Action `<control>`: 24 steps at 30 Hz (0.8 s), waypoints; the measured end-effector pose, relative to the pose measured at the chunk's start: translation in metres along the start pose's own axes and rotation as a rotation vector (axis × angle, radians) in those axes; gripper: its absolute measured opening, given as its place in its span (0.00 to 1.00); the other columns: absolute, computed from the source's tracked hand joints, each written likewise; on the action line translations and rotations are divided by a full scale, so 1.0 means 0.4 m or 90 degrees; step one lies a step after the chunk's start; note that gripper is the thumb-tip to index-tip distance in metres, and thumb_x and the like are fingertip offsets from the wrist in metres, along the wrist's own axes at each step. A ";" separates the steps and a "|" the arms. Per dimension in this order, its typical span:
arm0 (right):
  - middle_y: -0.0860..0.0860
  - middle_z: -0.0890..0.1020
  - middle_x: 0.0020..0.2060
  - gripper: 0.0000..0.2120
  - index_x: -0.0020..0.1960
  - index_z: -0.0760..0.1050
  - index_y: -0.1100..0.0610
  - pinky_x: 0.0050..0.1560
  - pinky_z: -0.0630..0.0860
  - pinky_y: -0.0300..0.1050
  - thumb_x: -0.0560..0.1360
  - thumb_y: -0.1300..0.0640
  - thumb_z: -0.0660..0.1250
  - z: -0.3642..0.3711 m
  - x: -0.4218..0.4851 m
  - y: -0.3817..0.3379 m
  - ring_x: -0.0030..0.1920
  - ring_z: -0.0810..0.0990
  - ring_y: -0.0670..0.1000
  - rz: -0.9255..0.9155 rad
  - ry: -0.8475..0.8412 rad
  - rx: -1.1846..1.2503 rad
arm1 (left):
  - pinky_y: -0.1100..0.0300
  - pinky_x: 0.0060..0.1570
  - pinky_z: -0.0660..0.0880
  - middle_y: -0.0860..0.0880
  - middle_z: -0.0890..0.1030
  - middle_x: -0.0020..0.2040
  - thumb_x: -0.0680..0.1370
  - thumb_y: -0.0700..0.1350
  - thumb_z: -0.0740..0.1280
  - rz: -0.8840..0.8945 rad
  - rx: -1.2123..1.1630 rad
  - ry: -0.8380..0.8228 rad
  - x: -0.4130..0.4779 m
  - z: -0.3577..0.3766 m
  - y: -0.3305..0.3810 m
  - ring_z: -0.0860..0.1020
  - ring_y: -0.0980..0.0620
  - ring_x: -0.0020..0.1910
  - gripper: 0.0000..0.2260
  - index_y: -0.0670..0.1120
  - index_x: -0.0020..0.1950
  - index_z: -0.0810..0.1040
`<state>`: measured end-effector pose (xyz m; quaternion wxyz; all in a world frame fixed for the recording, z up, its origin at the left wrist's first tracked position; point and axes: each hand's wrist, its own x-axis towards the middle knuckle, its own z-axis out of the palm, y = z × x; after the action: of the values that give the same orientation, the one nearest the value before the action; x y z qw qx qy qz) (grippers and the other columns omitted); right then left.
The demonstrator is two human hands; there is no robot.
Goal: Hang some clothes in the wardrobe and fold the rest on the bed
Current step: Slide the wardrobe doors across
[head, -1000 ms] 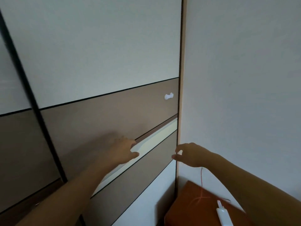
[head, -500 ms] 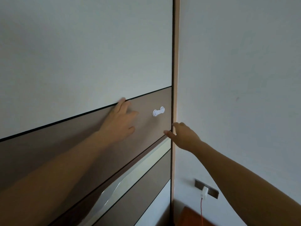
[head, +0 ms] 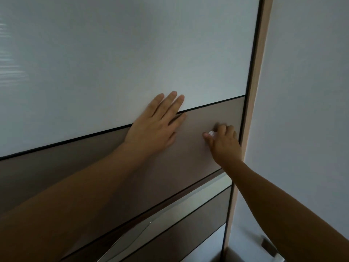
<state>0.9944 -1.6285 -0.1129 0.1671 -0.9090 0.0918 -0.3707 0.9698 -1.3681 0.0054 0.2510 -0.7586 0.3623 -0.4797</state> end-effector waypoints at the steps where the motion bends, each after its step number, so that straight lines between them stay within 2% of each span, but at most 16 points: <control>1: 0.60 0.73 0.57 0.27 0.62 0.66 0.55 0.49 0.77 0.53 0.80 0.32 0.53 0.006 -0.002 0.006 0.54 0.75 0.61 -0.015 0.026 -0.002 | 0.39 0.77 0.52 0.36 0.53 0.81 0.83 0.51 0.53 -0.001 0.003 -0.001 -0.001 -0.001 0.002 0.52 0.35 0.80 0.24 0.46 0.78 0.66; 3: 0.60 0.74 0.56 0.27 0.61 0.66 0.56 0.48 0.76 0.52 0.80 0.33 0.52 0.011 -0.003 0.009 0.53 0.75 0.60 -0.023 0.045 -0.005 | 0.39 0.77 0.53 0.37 0.53 0.81 0.83 0.51 0.52 -0.005 0.009 -0.001 -0.005 -0.004 0.002 0.52 0.36 0.80 0.23 0.46 0.78 0.66; 7: 0.60 0.72 0.59 0.27 0.63 0.66 0.57 0.53 0.76 0.53 0.81 0.34 0.52 0.016 -0.016 -0.012 0.57 0.73 0.59 0.005 0.023 -0.004 | 0.39 0.77 0.53 0.37 0.53 0.81 0.83 0.51 0.52 -0.003 0.026 0.000 -0.025 -0.011 -0.009 0.53 0.36 0.80 0.24 0.46 0.79 0.65; 11: 0.62 0.72 0.59 0.26 0.63 0.68 0.60 0.54 0.76 0.54 0.82 0.37 0.53 0.002 -0.049 -0.070 0.57 0.73 0.61 0.004 0.012 -0.007 | 0.39 0.77 0.52 0.37 0.53 0.81 0.83 0.51 0.52 -0.002 0.034 0.005 -0.077 -0.026 -0.038 0.52 0.37 0.81 0.24 0.46 0.79 0.64; 21: 0.62 0.74 0.56 0.26 0.61 0.69 0.59 0.51 0.78 0.54 0.82 0.37 0.51 -0.016 -0.211 -0.334 0.54 0.75 0.61 -0.021 0.016 -0.052 | 0.39 0.77 0.53 0.37 0.54 0.81 0.83 0.52 0.54 -0.003 0.049 0.017 -0.337 -0.103 -0.179 0.53 0.37 0.80 0.24 0.46 0.78 0.65; 24: 0.63 0.75 0.54 0.26 0.59 0.71 0.59 0.47 0.78 0.53 0.82 0.37 0.52 -0.030 -0.271 -0.435 0.51 0.77 0.61 -0.049 0.006 -0.085 | 0.39 0.77 0.53 0.38 0.54 0.81 0.83 0.53 0.54 0.000 0.059 0.021 -0.437 -0.136 -0.235 0.53 0.37 0.80 0.26 0.47 0.80 0.60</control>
<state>0.9167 -1.4384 -0.1102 0.0911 -0.9192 0.0821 -0.3743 0.9009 -1.1742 0.0008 0.2802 -0.7382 0.3436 -0.5084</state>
